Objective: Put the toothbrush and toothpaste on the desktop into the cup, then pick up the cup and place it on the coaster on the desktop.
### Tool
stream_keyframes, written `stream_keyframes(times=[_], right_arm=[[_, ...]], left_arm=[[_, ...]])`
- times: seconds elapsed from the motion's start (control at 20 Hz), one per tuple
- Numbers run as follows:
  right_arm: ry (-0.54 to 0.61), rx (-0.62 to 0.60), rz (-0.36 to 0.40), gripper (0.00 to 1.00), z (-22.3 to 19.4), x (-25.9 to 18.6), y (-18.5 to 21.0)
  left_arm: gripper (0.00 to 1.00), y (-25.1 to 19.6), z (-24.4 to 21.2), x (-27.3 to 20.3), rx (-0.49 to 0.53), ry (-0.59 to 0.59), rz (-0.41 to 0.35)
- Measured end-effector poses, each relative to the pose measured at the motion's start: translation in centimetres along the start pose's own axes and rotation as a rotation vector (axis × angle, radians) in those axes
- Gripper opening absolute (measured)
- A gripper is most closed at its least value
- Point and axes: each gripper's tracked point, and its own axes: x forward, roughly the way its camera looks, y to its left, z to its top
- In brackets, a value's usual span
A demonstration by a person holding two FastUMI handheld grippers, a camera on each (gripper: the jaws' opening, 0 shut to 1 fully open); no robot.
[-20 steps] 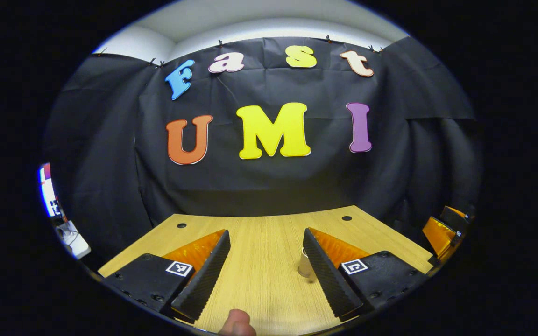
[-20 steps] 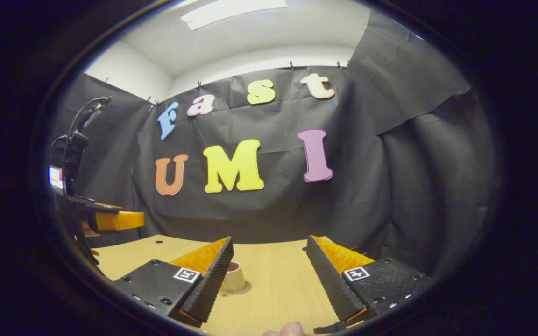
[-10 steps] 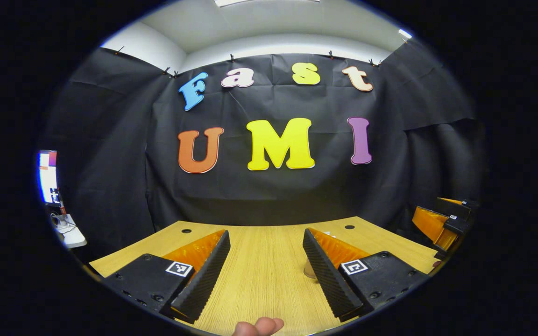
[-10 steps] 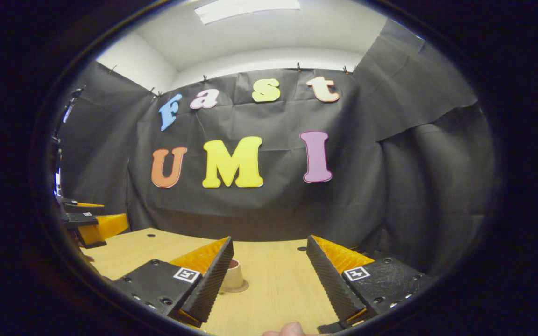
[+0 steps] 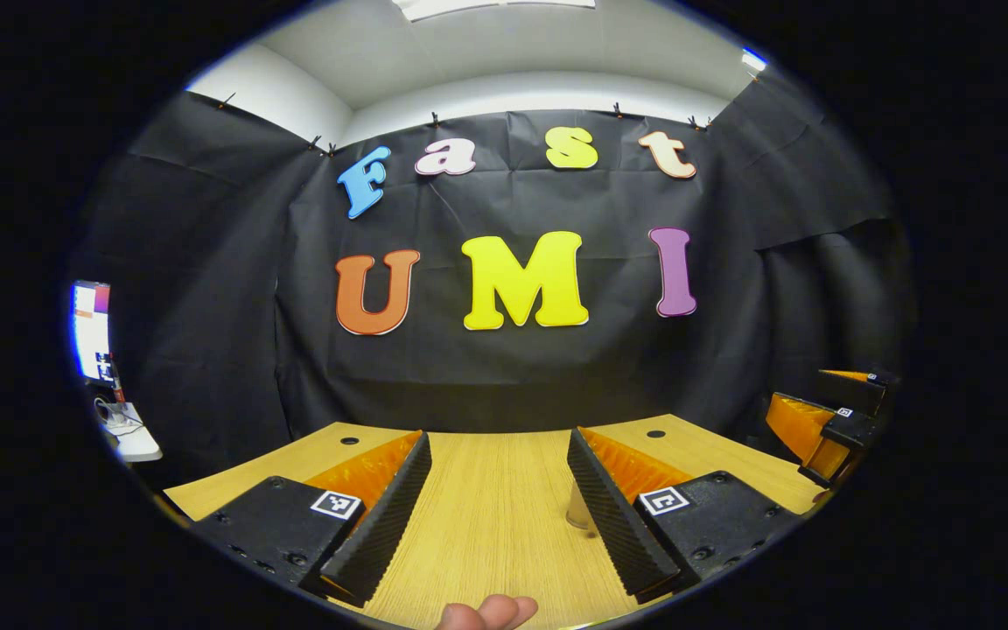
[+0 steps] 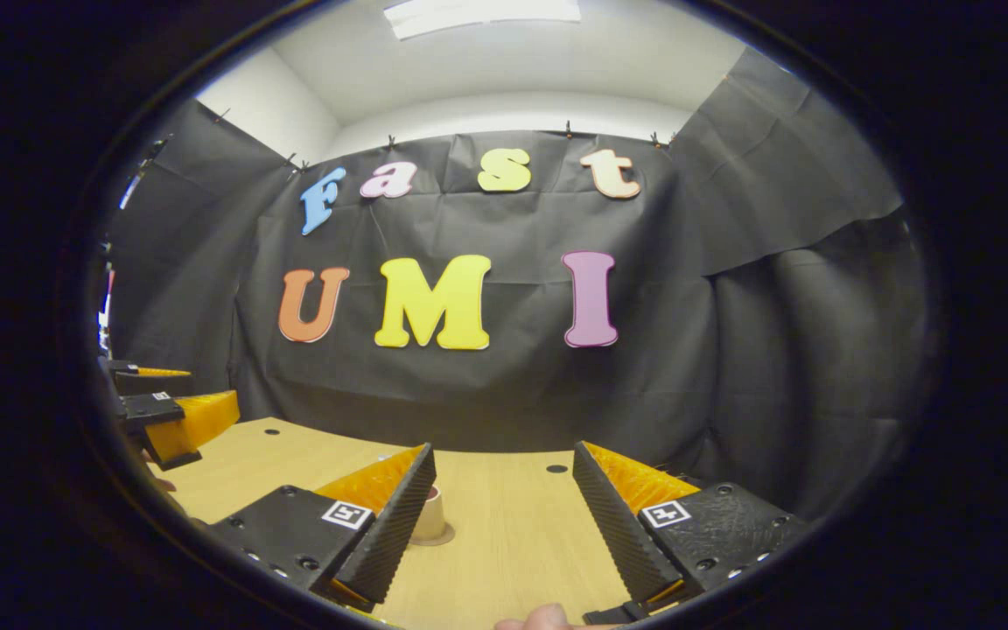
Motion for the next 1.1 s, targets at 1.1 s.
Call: stream_keyframes(times=[1.1], right_arm=[[-0.001, 0.031, -0.021, 0.96, 0.7, -0.1, -1.1]], left_arm=[[0.99, -0.7, 0.7, 0.6, -0.021, -0.009, 0.024]])
